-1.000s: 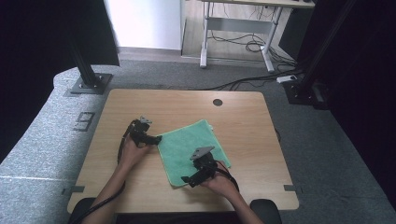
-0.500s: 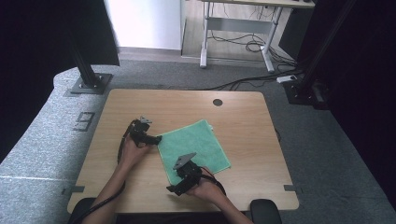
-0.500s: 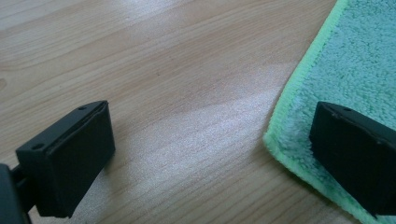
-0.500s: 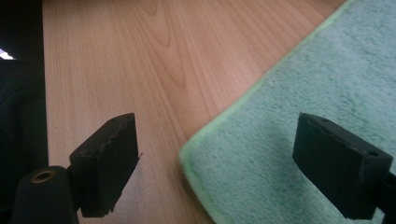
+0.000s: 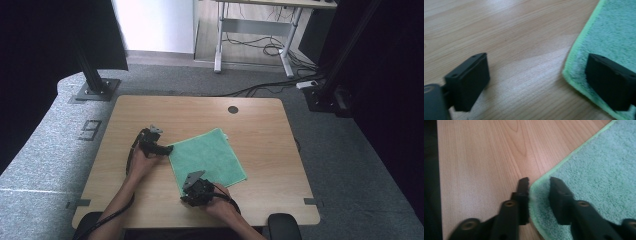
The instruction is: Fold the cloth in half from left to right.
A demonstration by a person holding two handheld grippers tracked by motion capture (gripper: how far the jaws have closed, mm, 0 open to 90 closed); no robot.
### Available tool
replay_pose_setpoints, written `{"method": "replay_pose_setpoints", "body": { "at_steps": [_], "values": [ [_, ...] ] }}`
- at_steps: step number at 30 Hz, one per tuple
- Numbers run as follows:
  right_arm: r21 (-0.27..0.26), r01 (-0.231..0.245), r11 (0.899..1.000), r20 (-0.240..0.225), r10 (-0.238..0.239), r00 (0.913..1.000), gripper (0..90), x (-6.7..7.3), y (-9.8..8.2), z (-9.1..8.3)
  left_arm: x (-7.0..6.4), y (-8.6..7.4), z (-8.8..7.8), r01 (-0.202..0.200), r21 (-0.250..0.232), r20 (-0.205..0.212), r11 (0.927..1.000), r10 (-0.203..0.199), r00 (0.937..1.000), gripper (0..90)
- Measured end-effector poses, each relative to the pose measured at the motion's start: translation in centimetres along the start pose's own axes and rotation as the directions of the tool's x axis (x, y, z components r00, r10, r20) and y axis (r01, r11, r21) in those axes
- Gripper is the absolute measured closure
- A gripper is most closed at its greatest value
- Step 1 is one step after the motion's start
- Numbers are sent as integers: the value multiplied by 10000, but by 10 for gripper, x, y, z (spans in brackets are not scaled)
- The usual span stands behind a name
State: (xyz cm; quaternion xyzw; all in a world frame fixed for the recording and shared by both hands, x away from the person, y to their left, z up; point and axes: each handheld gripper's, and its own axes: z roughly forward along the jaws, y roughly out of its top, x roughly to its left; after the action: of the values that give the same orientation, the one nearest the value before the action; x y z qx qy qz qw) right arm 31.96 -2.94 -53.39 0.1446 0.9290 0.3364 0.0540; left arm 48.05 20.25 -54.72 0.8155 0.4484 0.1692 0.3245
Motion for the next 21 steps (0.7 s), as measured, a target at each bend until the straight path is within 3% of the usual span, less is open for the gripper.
{"method": "replay_pose_setpoints", "body": {
  "at_steps": [3,6,11,14,21],
  "values": [
    [108,73,9999,150,-75,9999,839,2,0,-1,-5,1,-4,-368,-152,444,9992,375,9983,286],
    [163,25,9999,209,-29,9998,870,3,1,-1,-11,1,-5,-504,-250,704,9984,521,9962,515],
    [177,-193,9997,146,190,9997,873,1,2,0,-13,3,-7,-242,-22,1285,9997,243,9914,810],
    [154,-265,9995,11,265,9996,873,2,5,2,-11,3,-9,-203,104,1136,9997,190,9933,873],
    [-61,-182,9998,-553,179,9983,874,5,18,14,0,0,-20,87,359,747,9993,-114,9971,878]
  ]
}}
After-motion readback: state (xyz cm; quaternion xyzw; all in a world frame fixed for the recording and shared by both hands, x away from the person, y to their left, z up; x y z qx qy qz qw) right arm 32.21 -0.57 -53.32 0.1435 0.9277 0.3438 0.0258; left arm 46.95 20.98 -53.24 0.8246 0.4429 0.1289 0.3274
